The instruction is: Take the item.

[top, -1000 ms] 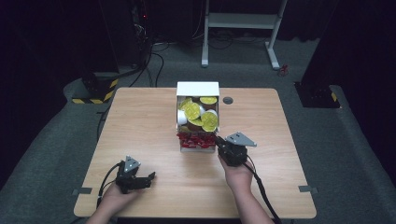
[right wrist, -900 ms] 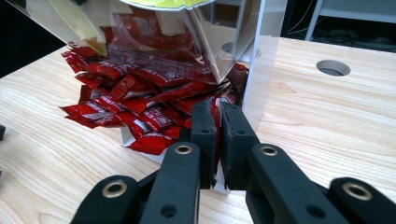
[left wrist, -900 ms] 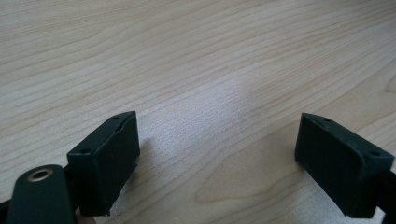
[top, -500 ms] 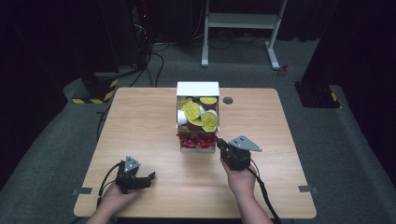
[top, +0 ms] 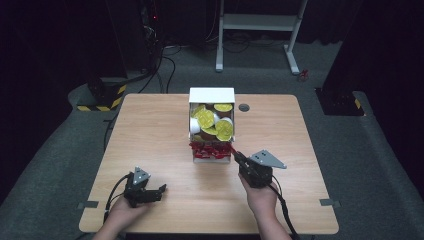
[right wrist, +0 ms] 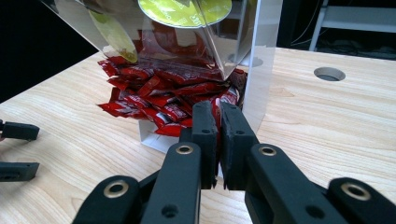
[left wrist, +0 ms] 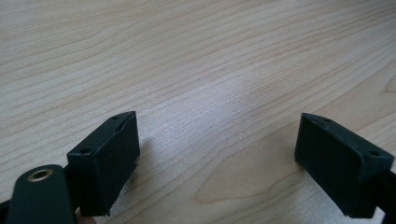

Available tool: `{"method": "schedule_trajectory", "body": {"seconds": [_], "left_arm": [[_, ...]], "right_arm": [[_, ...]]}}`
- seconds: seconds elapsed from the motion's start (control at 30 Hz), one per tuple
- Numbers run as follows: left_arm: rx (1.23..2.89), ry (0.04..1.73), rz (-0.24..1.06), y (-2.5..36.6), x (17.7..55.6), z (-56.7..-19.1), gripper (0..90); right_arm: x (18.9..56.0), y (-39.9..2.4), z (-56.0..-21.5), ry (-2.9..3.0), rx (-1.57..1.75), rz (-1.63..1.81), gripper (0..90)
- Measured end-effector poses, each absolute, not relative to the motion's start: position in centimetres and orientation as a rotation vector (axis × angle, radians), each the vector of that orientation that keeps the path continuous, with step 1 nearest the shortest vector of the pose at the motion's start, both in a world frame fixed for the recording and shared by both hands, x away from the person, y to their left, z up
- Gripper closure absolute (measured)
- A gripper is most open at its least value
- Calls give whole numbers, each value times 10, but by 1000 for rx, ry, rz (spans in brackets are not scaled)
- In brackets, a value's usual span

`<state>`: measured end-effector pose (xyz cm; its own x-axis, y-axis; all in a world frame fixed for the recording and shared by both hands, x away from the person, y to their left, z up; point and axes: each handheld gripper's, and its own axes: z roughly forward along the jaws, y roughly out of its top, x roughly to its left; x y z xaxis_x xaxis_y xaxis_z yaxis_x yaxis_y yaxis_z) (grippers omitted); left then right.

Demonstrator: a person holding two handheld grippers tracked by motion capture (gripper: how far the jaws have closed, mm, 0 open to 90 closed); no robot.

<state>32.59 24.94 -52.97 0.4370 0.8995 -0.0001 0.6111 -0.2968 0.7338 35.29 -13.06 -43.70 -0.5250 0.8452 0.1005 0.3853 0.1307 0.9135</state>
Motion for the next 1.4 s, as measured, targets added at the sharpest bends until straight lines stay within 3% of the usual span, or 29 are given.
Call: {"method": "schedule_trajectory", "body": {"seconds": [1.4], "left_arm": [[2024,1263,564,250,325,-530,144]], "right_arm": [[314,-185,-426,1869,1211,1448,870]]}}
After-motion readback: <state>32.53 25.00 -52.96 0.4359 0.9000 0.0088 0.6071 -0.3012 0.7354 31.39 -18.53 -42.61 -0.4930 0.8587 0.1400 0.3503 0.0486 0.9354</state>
